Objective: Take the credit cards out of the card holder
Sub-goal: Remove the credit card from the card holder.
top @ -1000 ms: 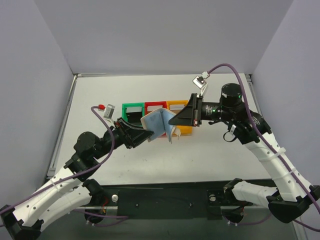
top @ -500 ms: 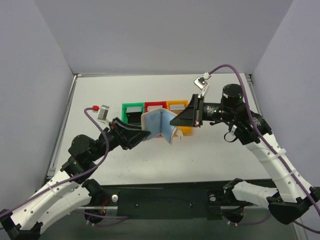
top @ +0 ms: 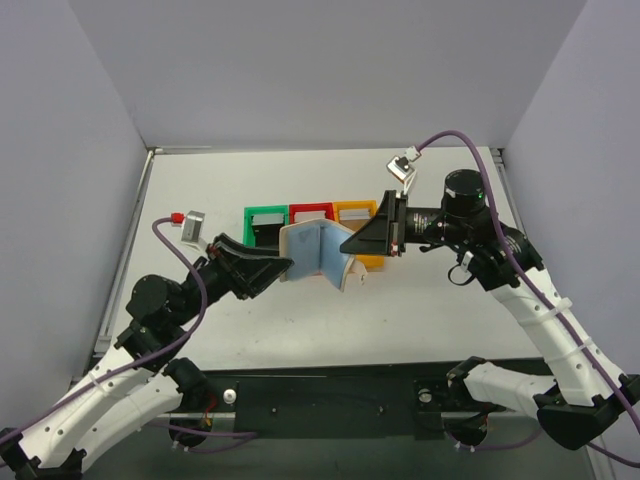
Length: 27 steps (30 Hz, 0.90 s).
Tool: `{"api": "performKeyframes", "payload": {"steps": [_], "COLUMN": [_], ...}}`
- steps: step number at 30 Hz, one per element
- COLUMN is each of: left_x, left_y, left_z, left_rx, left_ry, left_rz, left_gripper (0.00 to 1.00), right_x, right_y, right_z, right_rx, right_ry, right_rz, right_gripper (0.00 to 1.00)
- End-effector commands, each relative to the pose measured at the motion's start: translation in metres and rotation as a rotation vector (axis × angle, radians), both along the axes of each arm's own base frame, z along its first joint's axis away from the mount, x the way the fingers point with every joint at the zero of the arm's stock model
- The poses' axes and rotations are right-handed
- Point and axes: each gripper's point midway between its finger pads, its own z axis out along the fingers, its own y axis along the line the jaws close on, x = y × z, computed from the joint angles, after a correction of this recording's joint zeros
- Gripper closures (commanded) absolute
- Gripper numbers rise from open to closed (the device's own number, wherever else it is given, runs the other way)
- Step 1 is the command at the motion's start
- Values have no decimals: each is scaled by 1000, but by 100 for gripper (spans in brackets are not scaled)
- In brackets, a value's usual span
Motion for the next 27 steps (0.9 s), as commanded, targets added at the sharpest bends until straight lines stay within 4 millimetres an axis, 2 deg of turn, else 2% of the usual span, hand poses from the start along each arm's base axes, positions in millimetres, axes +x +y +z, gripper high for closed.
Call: {"api": "performKeyframes", "payload": {"steps": [1,14,19,23,25,27], "left_x": [-7,-6,-4,-3,-3,-4], "left_y": [9,6,5,7,8,8], "left_z": [31,27,25,26,26,28], "left_rx": [-76,-68,-64,-74,-79,-91], "left_ry": [-70,-65,-58,-53,-51,-48], "left_rz": [4,0,0,11,11,5], "left_gripper": [51,78,100,100,100,100], "right_x": [-7,-8,-10,-13,-15,-19], "right_y": [-3,-3,-3,-3,-3,-1], "right_z": [18,20,19,18,18,18], "right_rx": [55,60,59,43,28,12], "right_ry": [-74,-77,-84,-108,-121,-135], "right_rz": [29,30,39,42,43,55], "right_gripper": [100,100,100,100,98,76]}}
